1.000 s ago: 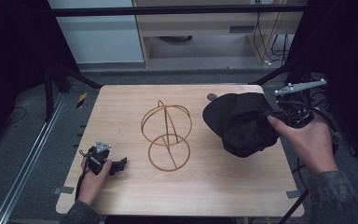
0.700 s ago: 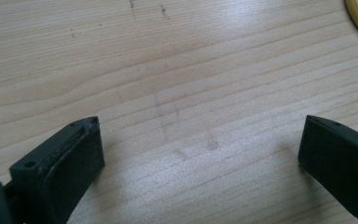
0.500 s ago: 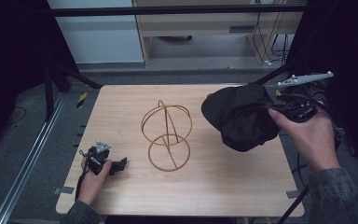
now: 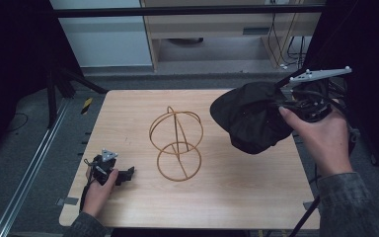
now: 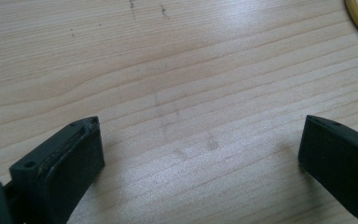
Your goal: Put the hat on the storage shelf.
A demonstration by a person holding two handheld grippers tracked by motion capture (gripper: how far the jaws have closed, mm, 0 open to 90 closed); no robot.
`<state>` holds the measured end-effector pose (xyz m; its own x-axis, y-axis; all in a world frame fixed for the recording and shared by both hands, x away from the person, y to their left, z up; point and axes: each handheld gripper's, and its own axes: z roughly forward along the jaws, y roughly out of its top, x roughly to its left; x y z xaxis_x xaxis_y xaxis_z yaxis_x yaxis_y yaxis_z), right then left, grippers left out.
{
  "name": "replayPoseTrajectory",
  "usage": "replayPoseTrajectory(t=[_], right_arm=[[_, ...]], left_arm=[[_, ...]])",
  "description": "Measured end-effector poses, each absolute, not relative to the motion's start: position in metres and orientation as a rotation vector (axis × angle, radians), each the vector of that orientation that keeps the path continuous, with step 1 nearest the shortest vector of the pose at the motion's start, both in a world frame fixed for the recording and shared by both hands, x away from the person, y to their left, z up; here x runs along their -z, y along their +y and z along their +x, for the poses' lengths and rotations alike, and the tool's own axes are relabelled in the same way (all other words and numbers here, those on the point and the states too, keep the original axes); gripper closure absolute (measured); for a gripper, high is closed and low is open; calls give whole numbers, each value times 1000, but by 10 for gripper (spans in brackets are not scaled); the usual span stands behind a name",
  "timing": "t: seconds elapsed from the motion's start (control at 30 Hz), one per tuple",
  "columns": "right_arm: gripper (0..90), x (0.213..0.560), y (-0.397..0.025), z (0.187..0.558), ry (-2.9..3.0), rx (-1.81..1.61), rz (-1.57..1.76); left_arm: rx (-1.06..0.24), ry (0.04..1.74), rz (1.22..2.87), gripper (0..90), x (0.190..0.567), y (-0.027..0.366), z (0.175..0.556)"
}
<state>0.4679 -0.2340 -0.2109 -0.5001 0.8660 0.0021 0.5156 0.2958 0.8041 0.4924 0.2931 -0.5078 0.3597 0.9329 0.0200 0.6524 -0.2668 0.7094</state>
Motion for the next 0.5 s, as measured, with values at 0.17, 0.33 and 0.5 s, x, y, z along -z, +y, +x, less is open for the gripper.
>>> replayPoseTrajectory(t=[0.17, 0.33, 0.5], right_arm=[[870, 203, -220, 474, 2138, -1077, 1210], [870, 195, -207, 480, 2140, -1076, 1197], [870, 188, -198, 485, 2138, -1067, 1191]], left_arm=[[-594, 1370, 2015, 0, 508, 293, 492], [-592, 1365, 2018, 0, 508, 293, 492], [-590, 1360, 2019, 0, 508, 292, 492]])
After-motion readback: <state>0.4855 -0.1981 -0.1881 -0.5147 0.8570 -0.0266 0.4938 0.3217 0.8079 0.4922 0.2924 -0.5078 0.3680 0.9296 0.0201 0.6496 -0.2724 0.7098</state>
